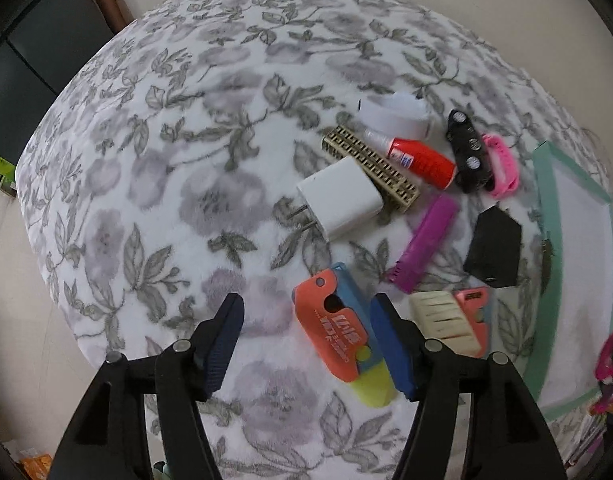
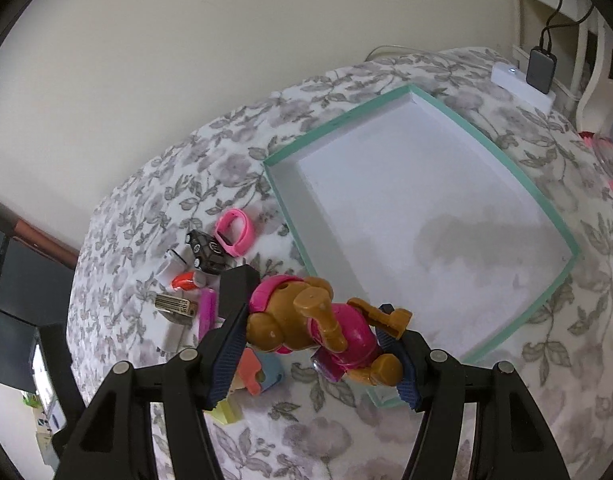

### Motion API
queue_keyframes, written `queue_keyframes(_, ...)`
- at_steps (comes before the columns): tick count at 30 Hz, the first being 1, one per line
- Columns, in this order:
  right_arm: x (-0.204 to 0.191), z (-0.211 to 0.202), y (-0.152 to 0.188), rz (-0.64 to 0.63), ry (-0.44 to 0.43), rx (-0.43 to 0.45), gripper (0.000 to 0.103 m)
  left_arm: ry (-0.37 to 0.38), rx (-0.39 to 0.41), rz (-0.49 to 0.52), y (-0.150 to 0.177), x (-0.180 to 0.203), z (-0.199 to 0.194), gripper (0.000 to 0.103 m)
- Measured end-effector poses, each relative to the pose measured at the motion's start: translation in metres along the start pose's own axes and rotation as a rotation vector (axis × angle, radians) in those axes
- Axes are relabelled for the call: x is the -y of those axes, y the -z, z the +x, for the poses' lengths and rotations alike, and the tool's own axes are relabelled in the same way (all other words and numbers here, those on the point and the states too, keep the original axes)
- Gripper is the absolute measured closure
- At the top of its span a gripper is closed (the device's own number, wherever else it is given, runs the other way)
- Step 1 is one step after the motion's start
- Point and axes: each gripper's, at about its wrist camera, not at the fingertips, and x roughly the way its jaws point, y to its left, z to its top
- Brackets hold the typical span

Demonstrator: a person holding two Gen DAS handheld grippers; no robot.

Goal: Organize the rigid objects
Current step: 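Carry the box cutter with the left tool while the right tool carries the toy dog over the tray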

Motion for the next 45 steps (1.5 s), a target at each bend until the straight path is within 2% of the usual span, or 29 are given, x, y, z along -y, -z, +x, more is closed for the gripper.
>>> queue_keyframes(6,0.001,-0.003,0.0,-0.001,0.004,0.004,0.036,-0.009,-0.019,0.003,-0.001,0.007,0.019,0.036)
queue_keyframes(10,0.004,-0.004,0.0,0.005,0.006,0.002,0.036,-0.047,-0.008,0.051,0.001,0.021,0.027,0.036)
queue_keyframes(17,0.01,0.0,0.0,0.029,0.011,-0.013,0.036,-0.026,0.007,0.048,0.005,0.032,0.027,0.037)
queue_keyframes(18,0.011,0.0,0.0,0.032,0.011,-0.014,0.036,-0.019,-0.001,0.043,0.005,0.031,0.027,0.04)
queue_keyframes(19,0.011,0.0,0.0,0.033,0.01,-0.014,0.036,0.002,-0.016,0.029,0.006,0.029,0.029,0.045)
queue_keyframes(22,0.011,0.0,0.001,0.034,0.008,-0.015,0.036,0.056,-0.059,-0.022,0.012,0.021,0.035,0.045)
queue_keyframes(26,0.011,0.0,0.001,0.042,0.006,-0.018,0.036,0.066,-0.063,-0.018,0.018,0.015,0.036,0.047)
queue_keyframes(28,0.011,0.001,0.002,0.047,0.005,-0.023,0.036,0.064,-0.071,-0.016,0.021,0.014,0.036,0.054)
queue_keyframes(31,0.012,0.001,0.003,0.047,0.002,-0.026,0.036,0.05,-0.083,-0.009,0.026,0.008,0.036,0.057)
queue_keyframes(40,0.013,0.003,0.003,0.054,-0.01,-0.036,0.036,0.073,-0.086,-0.027,0.033,-0.011,0.03,0.059)
queue_keyframes(45,0.016,0.004,0.002,0.064,-0.011,-0.04,0.036,0.105,-0.048,-0.056,0.028,-0.03,0.012,0.059)
